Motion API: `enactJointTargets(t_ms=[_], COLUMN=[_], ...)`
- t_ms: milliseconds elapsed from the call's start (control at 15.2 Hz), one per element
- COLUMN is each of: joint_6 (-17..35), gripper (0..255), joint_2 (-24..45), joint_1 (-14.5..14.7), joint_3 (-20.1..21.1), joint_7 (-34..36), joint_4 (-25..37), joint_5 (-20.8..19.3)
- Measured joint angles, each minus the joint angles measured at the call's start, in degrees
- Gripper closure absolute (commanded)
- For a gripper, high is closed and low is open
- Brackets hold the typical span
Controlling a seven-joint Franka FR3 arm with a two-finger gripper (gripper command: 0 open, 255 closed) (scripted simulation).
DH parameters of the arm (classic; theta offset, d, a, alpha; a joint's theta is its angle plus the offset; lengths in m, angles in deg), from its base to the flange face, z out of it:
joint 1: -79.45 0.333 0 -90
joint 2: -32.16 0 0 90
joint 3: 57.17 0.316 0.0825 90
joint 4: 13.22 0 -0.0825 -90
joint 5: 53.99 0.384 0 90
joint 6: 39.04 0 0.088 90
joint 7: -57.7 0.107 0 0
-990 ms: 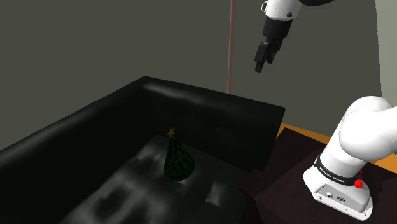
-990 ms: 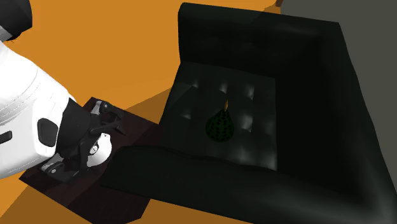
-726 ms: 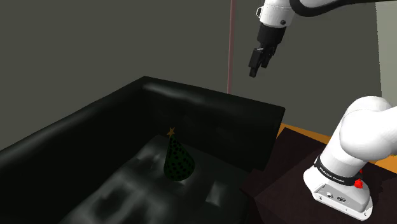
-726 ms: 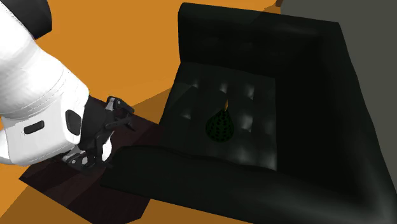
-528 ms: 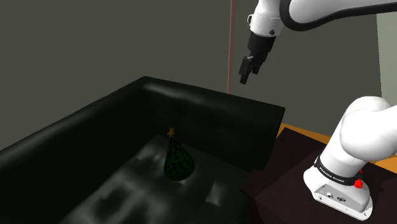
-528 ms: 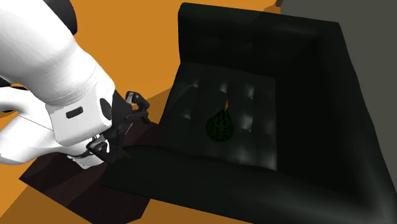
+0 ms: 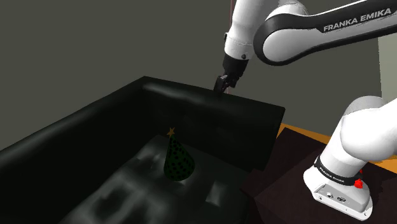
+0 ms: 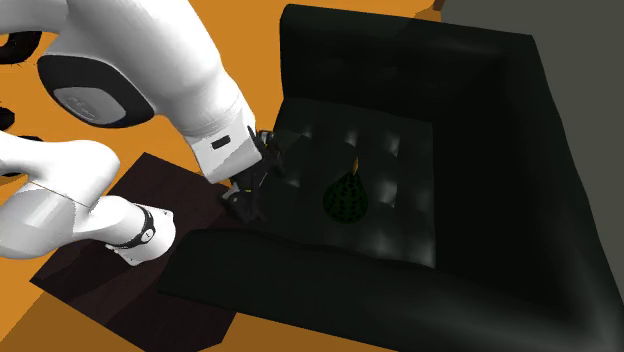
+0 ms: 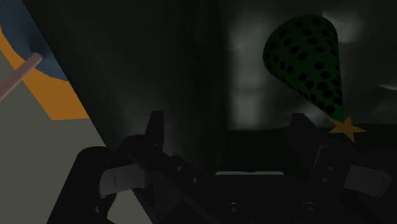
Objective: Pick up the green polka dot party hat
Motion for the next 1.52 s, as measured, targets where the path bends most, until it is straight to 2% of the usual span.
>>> enactJointTargets(t_ms=[264, 594, 792, 924, 1122, 1254, 1518], joint_6=[7.20, 14.45, 18.25, 18.98, 18.35, 17.49, 17.80], gripper=[0, 0, 0, 0, 0, 0, 0], joint_2=[5.87, 14.88, 21.16, 26.15, 34.14, 39.02, 42.83], joint_1=[-1.00, -4.26, -7.41, -9.51, -10.87, -10.23, -8.97], joint_3=[5.52, 13.85, 19.39, 23.38, 27.69, 28.38, 27.78], joint_7=[5.35, 14.51, 21.87, 28.10, 38.13, 43.41, 48.05], joint_4=[0.96, 4.87, 7.63, 10.93, 16.06, 19.03, 20.00], joint_5=[-1.92, -8.16, -14.98, -21.52, -33.13, -40.23, -46.10])
